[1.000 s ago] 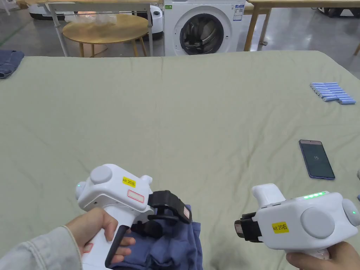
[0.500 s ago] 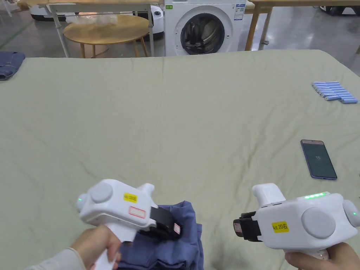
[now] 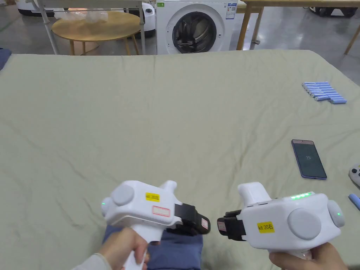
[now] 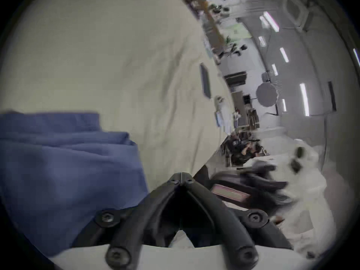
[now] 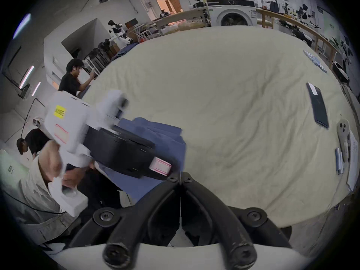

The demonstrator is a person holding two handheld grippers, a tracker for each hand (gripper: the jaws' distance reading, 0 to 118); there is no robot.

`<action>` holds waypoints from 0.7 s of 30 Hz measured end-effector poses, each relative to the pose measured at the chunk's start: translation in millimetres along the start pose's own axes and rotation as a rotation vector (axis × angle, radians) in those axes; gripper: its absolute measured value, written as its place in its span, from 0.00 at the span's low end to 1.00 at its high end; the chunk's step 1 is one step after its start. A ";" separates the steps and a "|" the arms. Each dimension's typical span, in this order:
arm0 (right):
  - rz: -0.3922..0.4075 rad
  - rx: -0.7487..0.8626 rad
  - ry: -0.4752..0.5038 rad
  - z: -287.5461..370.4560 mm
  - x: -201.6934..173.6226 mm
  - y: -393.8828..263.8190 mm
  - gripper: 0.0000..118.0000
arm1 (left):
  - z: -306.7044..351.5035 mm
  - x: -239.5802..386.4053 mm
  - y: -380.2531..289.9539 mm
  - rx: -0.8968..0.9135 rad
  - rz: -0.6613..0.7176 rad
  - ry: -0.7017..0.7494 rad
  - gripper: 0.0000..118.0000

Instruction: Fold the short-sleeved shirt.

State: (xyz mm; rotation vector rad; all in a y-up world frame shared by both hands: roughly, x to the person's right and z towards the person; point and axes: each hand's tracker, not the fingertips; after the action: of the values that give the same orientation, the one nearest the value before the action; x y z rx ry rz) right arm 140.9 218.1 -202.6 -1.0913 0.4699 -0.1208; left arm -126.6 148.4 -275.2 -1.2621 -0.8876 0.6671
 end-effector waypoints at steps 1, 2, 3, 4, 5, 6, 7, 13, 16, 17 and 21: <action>0.003 0.008 0.017 -3.5 -5.2 1.7 0.00 | 24.8 16.3 -8.1 0.049 -0.024 0.034 0.00; 0.005 0.017 0.038 -8.7 -11.1 3.5 0.00 | 51.7 14.5 -11.1 0.103 -0.027 0.073 0.00; 0.016 0.028 0.064 -15.0 -17.5 4.8 0.00 | 77.8 10.9 -14.1 0.159 -0.023 0.103 0.00; 0.036 0.034 0.092 -22.0 -24.4 5.6 0.00 | 99.2 6.7 -16.8 0.198 -0.025 0.122 0.00; 0.061 0.037 0.131 -33.3 -32.1 5.6 0.00 | 121.8 4.7 -19.5 0.239 -0.023 0.147 0.00; 0.083 0.039 0.172 -47.0 -39.3 4.1 0.00 | 142.0 -1.2 -24.5 0.252 -0.036 0.195 0.00; 0.104 0.044 0.191 -57.6 -44.4 1.9 0.00 | 153.0 -6.5 -28.9 0.270 -0.029 0.227 0.00; 0.331 0.073 0.113 -149.1 -23.5 -54.0 0.00 | 165.7 -62.6 -46.0 0.260 0.115 0.315 0.83; 0.465 0.293 0.191 -130.0 -1.1 -83.6 0.00 | 151.7 -86.2 -49.0 0.233 0.206 0.255 0.83; 0.550 0.302 0.157 -129.9 -1.6 -90.9 0.00 | 140.3 -85.9 -50.5 0.206 0.214 0.237 0.83; 0.431 0.281 0.191 -127.5 -1.0 -86.9 0.00 | 88.8 -80.1 -48.5 0.077 0.217 0.152 0.83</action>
State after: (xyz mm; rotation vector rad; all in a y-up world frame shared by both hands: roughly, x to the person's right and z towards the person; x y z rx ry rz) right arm 97.4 72.8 -174.0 -0.6875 0.8235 0.0883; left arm -246.0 117.5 -237.5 -1.3318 -0.5999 0.7577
